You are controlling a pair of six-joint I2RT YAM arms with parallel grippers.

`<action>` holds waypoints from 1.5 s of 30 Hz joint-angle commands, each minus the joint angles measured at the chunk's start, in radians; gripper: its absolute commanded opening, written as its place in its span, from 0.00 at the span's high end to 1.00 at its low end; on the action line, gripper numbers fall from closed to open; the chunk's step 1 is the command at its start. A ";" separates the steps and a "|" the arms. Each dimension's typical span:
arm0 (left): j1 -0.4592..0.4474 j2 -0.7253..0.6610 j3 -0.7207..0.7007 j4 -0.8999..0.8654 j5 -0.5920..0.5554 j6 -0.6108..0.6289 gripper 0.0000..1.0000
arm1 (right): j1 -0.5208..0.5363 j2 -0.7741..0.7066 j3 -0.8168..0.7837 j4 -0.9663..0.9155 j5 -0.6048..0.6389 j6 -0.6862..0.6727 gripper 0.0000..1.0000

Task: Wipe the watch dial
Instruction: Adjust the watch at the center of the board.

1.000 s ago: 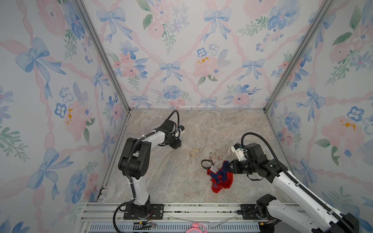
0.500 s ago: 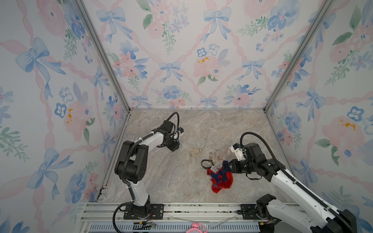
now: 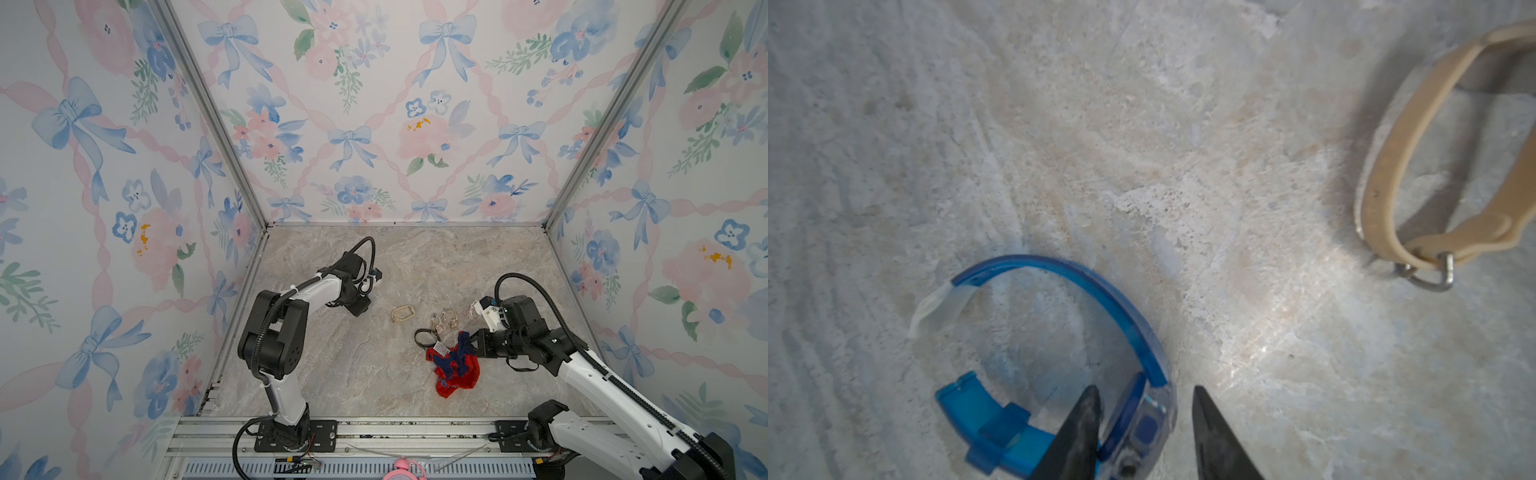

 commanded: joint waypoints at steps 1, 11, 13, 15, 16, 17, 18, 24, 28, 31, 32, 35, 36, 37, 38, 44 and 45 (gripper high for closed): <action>-0.013 0.012 -0.001 -0.027 0.039 -0.033 0.63 | -0.008 -0.020 -0.016 0.015 -0.015 0.015 1.00; -0.044 0.115 0.136 -0.095 0.066 -0.339 0.68 | -0.008 -0.035 -0.027 0.019 -0.013 0.021 1.00; -0.066 0.114 0.144 -0.094 0.085 -0.385 0.65 | -0.008 -0.037 -0.032 0.024 -0.013 0.026 1.00; -0.083 0.113 0.156 -0.095 0.096 -0.405 0.62 | -0.009 -0.038 -0.038 0.030 -0.015 0.029 1.00; -0.089 0.109 0.159 -0.094 0.108 -0.398 0.59 | -0.008 -0.038 -0.039 0.030 -0.015 0.029 1.00; -0.098 0.100 0.160 -0.095 0.117 -0.373 0.57 | -0.008 -0.039 -0.038 0.028 -0.015 0.029 1.00; -0.106 0.086 0.156 -0.095 0.109 -0.342 0.52 | -0.009 -0.040 -0.038 0.027 -0.015 0.028 1.00; -0.111 0.002 0.156 -0.100 0.025 -0.226 0.41 | -0.008 -0.044 -0.045 0.035 -0.019 0.035 1.00; -0.104 -0.028 0.145 -0.105 0.001 -0.204 0.38 | -0.009 -0.044 -0.052 0.041 -0.021 0.035 1.00; -0.114 -0.017 0.147 -0.106 -0.003 -0.211 0.39 | -0.009 -0.041 -0.053 0.045 -0.026 0.032 1.00; -0.114 -0.014 0.149 -0.106 -0.022 -0.231 0.39 | -0.008 -0.038 -0.052 0.045 -0.027 0.031 1.00; -0.085 -0.003 0.165 -0.108 -0.055 -0.346 0.41 | -0.008 -0.040 -0.054 0.041 -0.030 0.027 1.00; -0.067 -0.005 0.170 -0.116 -0.052 -0.400 0.42 | -0.009 -0.042 -0.055 0.041 -0.029 0.025 1.00; -0.053 -0.005 0.175 -0.122 -0.043 -0.443 0.42 | -0.008 -0.043 -0.056 0.040 -0.029 0.022 1.00; -0.044 -0.007 0.176 -0.131 -0.042 -0.487 0.42 | -0.008 -0.044 -0.059 0.040 -0.028 0.021 1.00; -0.024 0.012 0.156 -0.160 -0.066 -0.617 0.48 | -0.009 -0.029 -0.064 0.067 -0.042 0.024 1.00; -0.021 0.021 0.157 -0.161 -0.061 -0.623 0.49 | -0.009 -0.026 -0.063 0.067 -0.042 0.022 1.00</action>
